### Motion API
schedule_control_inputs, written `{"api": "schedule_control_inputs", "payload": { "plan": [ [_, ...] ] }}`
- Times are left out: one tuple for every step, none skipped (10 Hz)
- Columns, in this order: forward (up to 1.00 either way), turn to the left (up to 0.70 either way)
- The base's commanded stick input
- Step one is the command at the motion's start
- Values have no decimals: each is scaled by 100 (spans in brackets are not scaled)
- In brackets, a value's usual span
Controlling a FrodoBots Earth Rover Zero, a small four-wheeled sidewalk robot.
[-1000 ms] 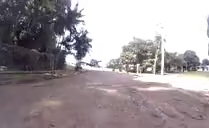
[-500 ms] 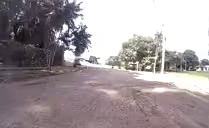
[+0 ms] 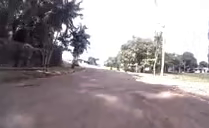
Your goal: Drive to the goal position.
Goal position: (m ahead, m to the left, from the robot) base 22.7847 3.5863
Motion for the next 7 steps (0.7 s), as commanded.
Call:
{"api": "schedule_control_inputs", "payload": {
  "plan": [
    [70,-10],
    [70,-1],
    [70,0],
    [70,0],
    [70,0],
    [70,0],
    [70,0]
  ]
}}
